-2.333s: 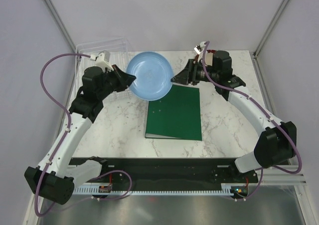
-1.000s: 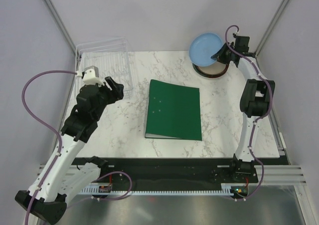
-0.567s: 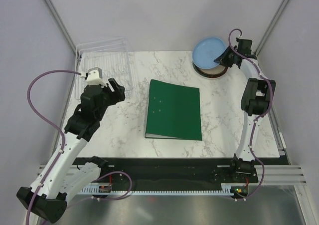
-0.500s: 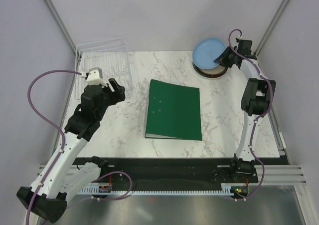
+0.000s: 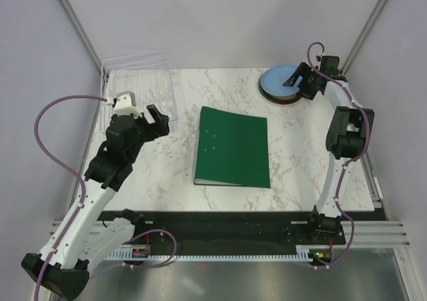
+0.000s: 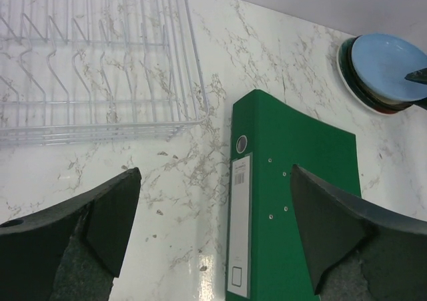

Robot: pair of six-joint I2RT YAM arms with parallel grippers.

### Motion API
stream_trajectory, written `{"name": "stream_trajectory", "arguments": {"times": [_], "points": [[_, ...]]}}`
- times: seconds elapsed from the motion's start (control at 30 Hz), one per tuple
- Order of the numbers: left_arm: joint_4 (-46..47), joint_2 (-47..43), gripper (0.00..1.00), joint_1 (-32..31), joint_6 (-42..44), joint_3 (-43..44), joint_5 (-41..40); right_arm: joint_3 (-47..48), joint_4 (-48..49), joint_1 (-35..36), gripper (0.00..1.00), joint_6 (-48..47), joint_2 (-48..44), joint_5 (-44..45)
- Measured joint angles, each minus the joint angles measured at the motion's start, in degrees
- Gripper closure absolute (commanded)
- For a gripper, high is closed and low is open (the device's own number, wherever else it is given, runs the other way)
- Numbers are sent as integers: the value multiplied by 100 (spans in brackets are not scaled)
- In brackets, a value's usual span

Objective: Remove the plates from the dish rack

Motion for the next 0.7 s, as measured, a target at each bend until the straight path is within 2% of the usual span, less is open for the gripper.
{"name": "stream_trajectory", "arguments": {"times": [0.33, 0.6, 0.7], "points": [[-4, -101, 0, 0, 17, -13, 57, -835, -221, 2, 2, -426, -1416, 555], [-7, -256, 0, 0, 160, -11, 184, -2251, -232, 44, 2, -765, -3034, 710], [-9, -284, 0, 0, 308, 13, 184, -3010, -203, 179, 2, -905, -3908, 804]]}}
